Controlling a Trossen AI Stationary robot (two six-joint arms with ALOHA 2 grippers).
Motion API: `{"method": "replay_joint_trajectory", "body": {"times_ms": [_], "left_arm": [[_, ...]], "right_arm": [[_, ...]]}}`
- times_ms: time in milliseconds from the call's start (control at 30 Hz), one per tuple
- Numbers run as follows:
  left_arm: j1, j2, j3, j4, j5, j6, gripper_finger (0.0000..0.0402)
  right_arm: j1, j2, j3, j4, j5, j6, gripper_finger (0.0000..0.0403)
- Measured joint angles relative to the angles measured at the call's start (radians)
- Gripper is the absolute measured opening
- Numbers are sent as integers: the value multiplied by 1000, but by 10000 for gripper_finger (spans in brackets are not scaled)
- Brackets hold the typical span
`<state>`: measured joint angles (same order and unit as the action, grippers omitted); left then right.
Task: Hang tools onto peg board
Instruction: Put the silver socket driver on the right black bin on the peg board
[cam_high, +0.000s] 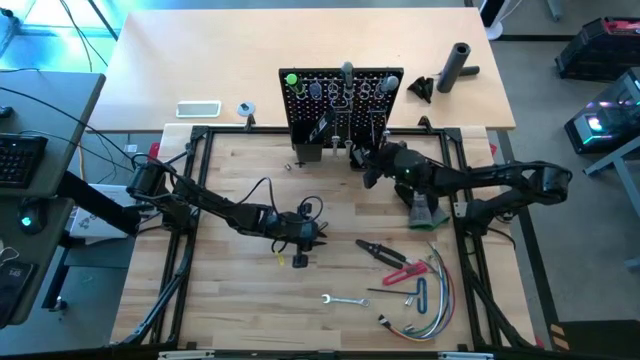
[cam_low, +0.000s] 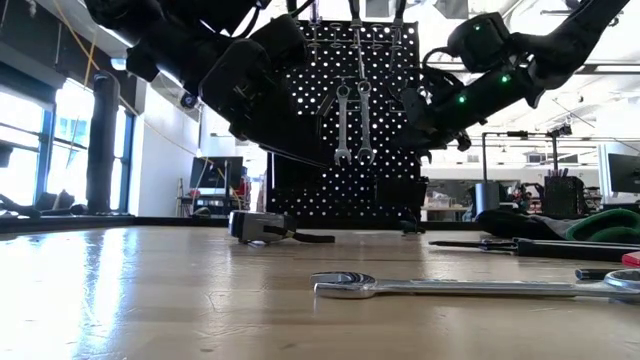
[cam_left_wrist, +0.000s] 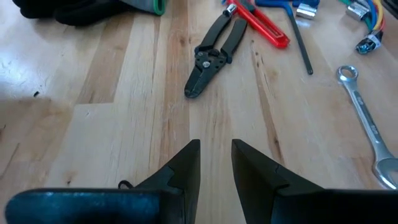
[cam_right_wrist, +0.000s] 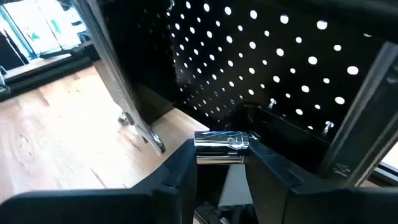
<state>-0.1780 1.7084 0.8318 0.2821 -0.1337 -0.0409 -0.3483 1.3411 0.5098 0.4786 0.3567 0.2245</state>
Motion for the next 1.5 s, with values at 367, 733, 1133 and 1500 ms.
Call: {"method": "replay_joint_trajectory", "body": {"times_ms": [367,733,1133,1500], "left_arm": [[0,0,0,5,0,0,85],[-7,0,0,-16,0,-7,85],[-7,0,0,-15,-1,17,85],[-10,0,0,-16,0,17,85]], "right_arm": [[-12,101,45,-22,-44,-23,103],[-12,204,226,-194,54,-69,103],[-12,201,295,-411,39,-40,103],[-12,201,295,-440,8,-23,146]]}}
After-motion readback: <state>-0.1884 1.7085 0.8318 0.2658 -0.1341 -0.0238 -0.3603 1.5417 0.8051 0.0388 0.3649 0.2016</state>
